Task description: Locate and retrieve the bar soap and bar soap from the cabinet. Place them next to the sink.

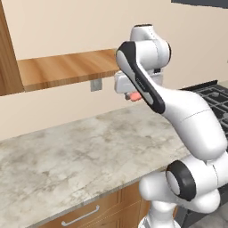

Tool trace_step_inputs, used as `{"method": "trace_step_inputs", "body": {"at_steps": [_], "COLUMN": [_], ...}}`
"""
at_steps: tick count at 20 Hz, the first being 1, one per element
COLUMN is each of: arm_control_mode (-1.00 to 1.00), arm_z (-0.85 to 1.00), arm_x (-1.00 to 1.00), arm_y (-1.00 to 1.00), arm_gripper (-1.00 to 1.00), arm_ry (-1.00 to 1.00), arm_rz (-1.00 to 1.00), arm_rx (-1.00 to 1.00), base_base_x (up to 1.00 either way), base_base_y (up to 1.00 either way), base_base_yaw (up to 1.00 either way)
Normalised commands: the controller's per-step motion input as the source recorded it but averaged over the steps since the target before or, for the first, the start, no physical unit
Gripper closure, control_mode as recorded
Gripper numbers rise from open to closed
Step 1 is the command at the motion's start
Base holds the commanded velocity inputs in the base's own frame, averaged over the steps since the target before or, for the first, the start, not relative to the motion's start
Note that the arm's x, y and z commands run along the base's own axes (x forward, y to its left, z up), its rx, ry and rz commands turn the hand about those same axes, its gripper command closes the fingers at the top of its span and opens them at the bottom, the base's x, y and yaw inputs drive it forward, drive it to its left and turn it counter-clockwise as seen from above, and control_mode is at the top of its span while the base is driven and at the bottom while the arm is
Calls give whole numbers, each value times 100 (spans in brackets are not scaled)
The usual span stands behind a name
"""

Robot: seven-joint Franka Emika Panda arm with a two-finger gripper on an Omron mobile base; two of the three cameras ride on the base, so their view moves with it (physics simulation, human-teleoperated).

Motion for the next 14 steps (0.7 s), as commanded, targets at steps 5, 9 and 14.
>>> {"method": "trace_step_inputs", "body": {"at_steps": [5, 9, 14], "arm_control_mode": [-100, -100, -100], "arm_z": [-26, -5, 39], "arm_x": [-92, -91, -66], "arm_y": [-13, -26, -27], "arm_gripper": [100, 100, 100], "arm_ry": [-28, -30, -3], "arm_rz": [12, 5, 3], "arm_rx": [0, 6, 16], "base_base_x": [0, 0, 0], "base_base_y": [0, 0, 0], "base_base_yaw": [0, 0, 0]}}
